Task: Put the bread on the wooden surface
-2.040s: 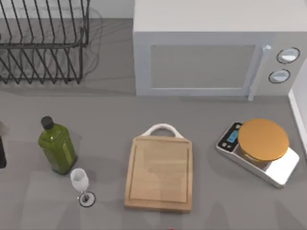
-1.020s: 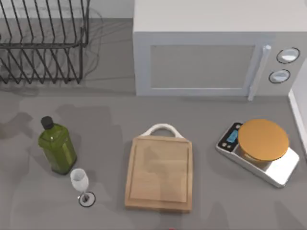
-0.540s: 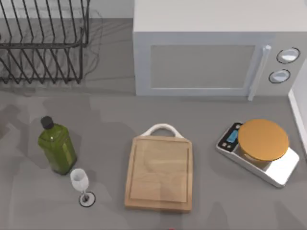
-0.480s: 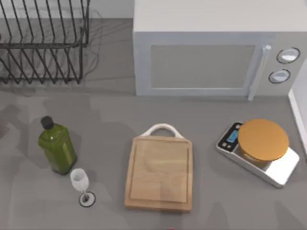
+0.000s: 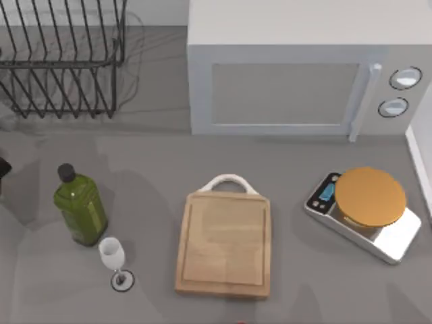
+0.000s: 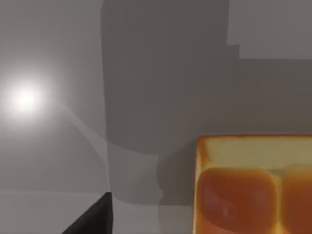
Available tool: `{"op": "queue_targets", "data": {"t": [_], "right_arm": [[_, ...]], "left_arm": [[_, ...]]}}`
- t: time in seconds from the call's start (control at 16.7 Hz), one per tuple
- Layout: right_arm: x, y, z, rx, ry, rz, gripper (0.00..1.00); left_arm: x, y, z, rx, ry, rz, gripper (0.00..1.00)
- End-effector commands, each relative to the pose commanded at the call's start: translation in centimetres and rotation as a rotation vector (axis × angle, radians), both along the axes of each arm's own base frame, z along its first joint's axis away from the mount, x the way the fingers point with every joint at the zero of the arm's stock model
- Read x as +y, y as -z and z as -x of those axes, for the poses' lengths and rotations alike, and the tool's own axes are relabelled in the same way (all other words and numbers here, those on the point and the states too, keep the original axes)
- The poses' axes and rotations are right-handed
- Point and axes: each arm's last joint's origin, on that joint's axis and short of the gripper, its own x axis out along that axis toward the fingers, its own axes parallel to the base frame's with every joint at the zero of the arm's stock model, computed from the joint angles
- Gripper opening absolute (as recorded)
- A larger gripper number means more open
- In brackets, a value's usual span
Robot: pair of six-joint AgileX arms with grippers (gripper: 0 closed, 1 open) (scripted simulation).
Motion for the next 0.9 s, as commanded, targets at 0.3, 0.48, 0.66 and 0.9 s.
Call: {"op": "queue_targets", "data": {"t": [0.3, 0.48, 0.66, 0.9], "right_arm": [[0.0, 0.0, 0.0, 0.0, 0.0, 0.0, 1.0], [0.0, 0.0, 0.0, 0.0, 0.0, 0.0, 1.0], [0.0, 0.0, 0.0, 0.0, 0.0, 0.0, 1.0], [0.0, 0.0, 0.0, 0.0, 0.0, 0.0, 1.0]], "left_arm": [[0.0, 1.68, 0.18, 0.008, 0.001, 0.002, 1.0], [0.0, 1.68, 0.18, 0.008, 0.001, 0.002, 0.85], [0.0, 1.68, 0.18, 0.008, 0.001, 0.002, 0.62], [0.0, 1.68, 0.18, 0.008, 0.001, 0.002, 0.32]]}}
